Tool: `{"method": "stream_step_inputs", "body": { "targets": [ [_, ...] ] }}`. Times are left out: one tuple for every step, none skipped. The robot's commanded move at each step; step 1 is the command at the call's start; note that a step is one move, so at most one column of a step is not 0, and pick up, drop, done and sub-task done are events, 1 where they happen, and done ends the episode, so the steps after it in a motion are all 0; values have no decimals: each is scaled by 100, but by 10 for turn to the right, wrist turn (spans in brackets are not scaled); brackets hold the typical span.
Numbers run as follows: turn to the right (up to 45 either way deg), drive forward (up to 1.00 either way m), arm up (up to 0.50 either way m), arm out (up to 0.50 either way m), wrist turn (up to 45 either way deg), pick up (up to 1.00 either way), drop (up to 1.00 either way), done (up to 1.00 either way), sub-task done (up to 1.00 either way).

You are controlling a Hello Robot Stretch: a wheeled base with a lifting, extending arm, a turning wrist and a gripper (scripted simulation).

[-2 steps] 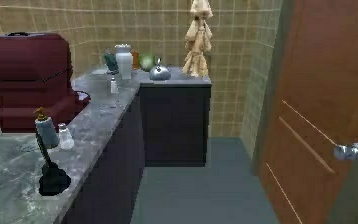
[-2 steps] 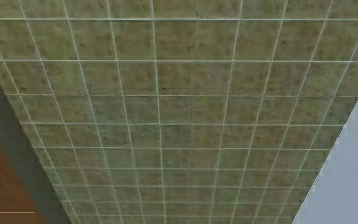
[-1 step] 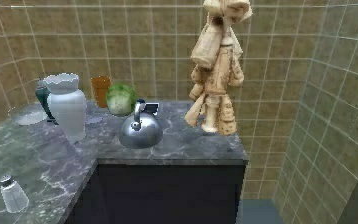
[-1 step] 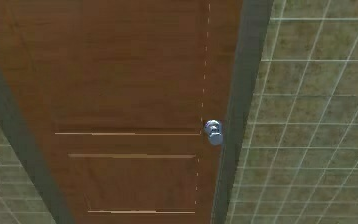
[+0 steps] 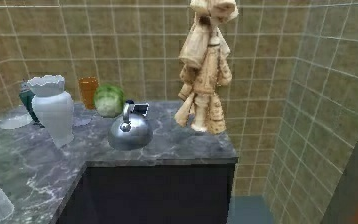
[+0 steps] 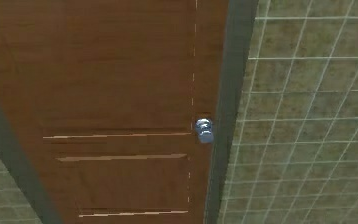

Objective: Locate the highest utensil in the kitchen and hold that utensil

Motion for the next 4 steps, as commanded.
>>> {"method": "stream_step_inputs", "body": {
  "targets": [
    [0, 20, 0, 0, 0, 0, 0, 0, 0],
    [-450, 0, 0, 0, 0, 0, 0, 0, 0],
    [-450, 0, 0, 0, 0, 0, 0, 0, 0],
    [-150, 0, 0, 0, 0, 0, 0, 0, 0]
  ]
}}
